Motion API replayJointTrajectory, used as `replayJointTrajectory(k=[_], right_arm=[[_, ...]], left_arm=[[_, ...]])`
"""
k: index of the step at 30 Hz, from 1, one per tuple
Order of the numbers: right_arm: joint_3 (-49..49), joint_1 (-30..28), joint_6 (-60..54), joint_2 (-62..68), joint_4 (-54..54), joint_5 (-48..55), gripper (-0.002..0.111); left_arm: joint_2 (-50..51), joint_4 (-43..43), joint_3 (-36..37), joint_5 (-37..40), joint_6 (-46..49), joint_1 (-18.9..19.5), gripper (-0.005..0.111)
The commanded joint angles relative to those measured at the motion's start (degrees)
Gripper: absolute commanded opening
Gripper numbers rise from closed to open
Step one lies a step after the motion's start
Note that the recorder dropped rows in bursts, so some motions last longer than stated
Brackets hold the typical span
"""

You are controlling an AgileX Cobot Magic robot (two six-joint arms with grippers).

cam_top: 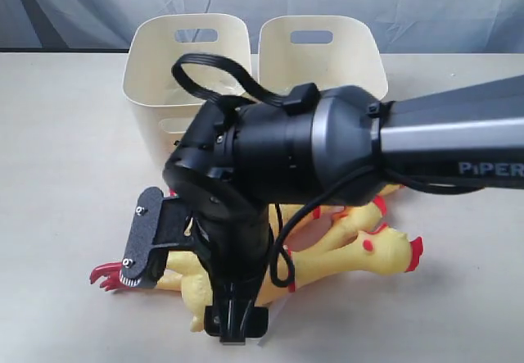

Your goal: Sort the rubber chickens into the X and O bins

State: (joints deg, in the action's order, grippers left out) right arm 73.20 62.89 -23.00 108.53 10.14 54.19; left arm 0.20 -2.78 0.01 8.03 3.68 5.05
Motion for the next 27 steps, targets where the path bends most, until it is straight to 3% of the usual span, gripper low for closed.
replayJointTrajectory(k=[1,3,5,7,9,13,20,23,27], right_arm=[[0.07,0.2,-1.94,2.53,-6.43,0.02,0.1],[0.07,0.72,-4.54,3.05,-8.92,1.47,0.084],[0.07,1.61,-5.97,3.05,-10.49,3.78,0.052],[0.32,2.72,-6.79,3.05,-10.73,6.96,-0.002],[0.43,3.69,-6.93,2.77,-10.73,10.82,0.005],[4.09,5.99,-6.93,1.71,-10.14,15.78,0.0],[21.03,9.14,-6.96,-4.6,-7.43,15.78,-0.001],[32.31,9.14,-6.83,-7.34,0.89,15.78,-0.001],[42.15,7.69,9.9,-10.66,19.12,12.58,-0.001]], left_arm=[[-0.2,0.58,-0.01,-0.32,-0.39,-0.58,0.0],[-0.2,0.58,-0.01,-0.32,-0.39,-0.58,0.0],[-0.2,0.58,-0.01,-0.32,-0.39,-0.58,0.0],[-0.2,0.58,-0.01,-0.32,-0.39,-0.58,0.0],[-0.2,0.58,-0.01,-0.32,-0.39,-0.58,0.0],[-0.2,0.58,-0.01,-0.32,-0.39,-0.58,0.0],[-0.2,0.58,-0.01,-0.32,-0.39,-0.58,0.0],[-0.2,0.58,-0.01,-0.32,-0.39,-0.58,0.0],[-0.2,0.58,-0.01,-0.32,-0.39,-0.58,0.0]])
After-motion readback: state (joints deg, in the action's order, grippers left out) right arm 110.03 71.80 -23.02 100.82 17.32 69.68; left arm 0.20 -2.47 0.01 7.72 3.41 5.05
